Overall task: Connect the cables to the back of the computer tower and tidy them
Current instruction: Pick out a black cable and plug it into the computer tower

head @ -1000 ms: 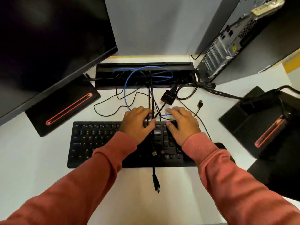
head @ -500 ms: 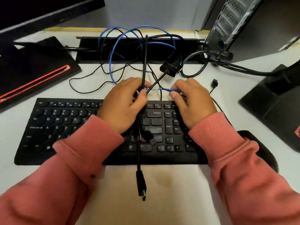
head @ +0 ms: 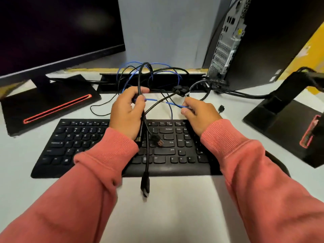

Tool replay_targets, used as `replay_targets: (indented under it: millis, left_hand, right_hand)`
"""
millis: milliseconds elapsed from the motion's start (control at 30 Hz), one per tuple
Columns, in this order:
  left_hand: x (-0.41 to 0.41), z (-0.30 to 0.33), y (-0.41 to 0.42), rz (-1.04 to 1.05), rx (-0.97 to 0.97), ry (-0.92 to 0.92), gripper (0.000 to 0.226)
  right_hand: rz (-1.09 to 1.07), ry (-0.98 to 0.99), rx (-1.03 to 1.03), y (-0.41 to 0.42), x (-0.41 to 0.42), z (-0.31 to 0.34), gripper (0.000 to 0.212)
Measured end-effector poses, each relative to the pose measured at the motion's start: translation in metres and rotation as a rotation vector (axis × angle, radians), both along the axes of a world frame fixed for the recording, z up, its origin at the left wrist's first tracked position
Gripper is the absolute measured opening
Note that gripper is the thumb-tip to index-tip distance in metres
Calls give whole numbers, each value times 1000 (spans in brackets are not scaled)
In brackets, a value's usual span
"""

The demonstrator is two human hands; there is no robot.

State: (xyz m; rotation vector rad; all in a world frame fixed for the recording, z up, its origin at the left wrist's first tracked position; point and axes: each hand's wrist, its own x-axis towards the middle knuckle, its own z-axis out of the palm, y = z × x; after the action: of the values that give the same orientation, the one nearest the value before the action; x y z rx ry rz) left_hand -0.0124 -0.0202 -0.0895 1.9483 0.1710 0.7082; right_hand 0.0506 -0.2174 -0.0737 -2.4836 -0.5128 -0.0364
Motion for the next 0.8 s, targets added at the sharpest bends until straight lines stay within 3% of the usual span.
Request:
replay_targets:
  millis: [167, 367, 467, 567, 700, 800]
  left_hand:
    - [5, -2, 3, 8, -151, -22, 27]
    - [4, -3, 1, 7, -164, 23, 21]
    - [2, -4, 2, -24, -155, 44, 22]
    - [-1, -4, 4, -38, -136, 64, 21]
    - [-3, -4, 5, -36, -144, 46, 25]
    - [-4, -2, 2, -59, -184, 42, 27]
  right_hand:
    - [32, 43, -2, 3, 17, 8, 8]
    - [23, -16, 218, 8, 20, 8, 12]
    - [42, 79, 321, 3, 12, 5, 31]
    - [31, 169, 422, 4, 0, 7, 25]
    - [35, 219, 357, 14, -13, 9, 18]
    - [8, 281, 417, 14, -9, 14, 21]
